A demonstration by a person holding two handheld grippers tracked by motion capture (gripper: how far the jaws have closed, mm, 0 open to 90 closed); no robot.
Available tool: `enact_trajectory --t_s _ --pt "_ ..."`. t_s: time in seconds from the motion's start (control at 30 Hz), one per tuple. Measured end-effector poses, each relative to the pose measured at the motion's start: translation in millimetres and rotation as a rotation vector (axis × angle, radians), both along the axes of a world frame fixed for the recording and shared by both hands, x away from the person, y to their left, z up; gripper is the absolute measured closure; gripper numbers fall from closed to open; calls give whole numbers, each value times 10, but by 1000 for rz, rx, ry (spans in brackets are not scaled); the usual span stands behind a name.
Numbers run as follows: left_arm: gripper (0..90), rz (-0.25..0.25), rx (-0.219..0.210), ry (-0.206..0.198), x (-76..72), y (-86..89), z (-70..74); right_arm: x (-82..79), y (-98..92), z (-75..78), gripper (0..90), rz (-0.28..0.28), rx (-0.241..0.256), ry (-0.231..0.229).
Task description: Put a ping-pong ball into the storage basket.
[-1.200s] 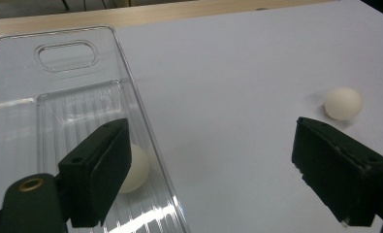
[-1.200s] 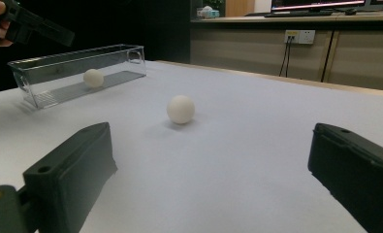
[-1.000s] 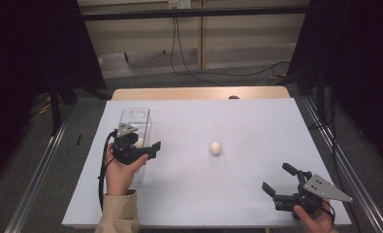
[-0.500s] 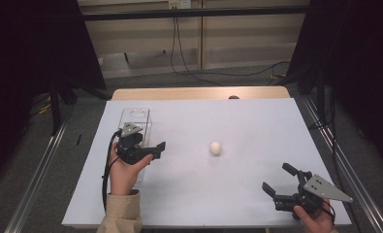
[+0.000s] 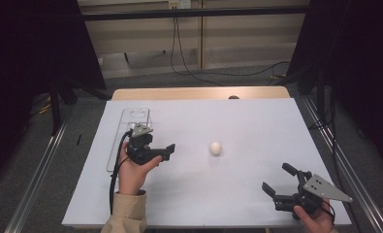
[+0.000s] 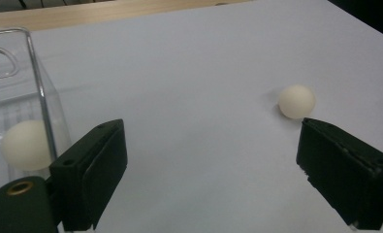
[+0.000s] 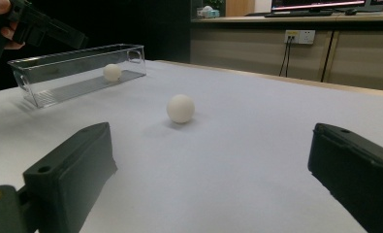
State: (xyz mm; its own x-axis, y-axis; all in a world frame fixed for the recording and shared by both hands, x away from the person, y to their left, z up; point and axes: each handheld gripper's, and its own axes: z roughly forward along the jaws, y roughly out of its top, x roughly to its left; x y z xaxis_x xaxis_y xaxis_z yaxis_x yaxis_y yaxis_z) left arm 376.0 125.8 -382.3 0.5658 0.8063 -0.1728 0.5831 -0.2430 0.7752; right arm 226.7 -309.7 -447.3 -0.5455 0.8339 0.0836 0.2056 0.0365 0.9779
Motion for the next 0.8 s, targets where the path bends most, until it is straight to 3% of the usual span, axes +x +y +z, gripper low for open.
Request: enact_trajectory --t_s 0.1,0.8 --pt "109 -14 12 2 -1 -47 -10 -1 2 2 22 -1 4 1" --pt "104 -41 -14 6 -11 -207 -62 -1 10 4 22 0 0 1"
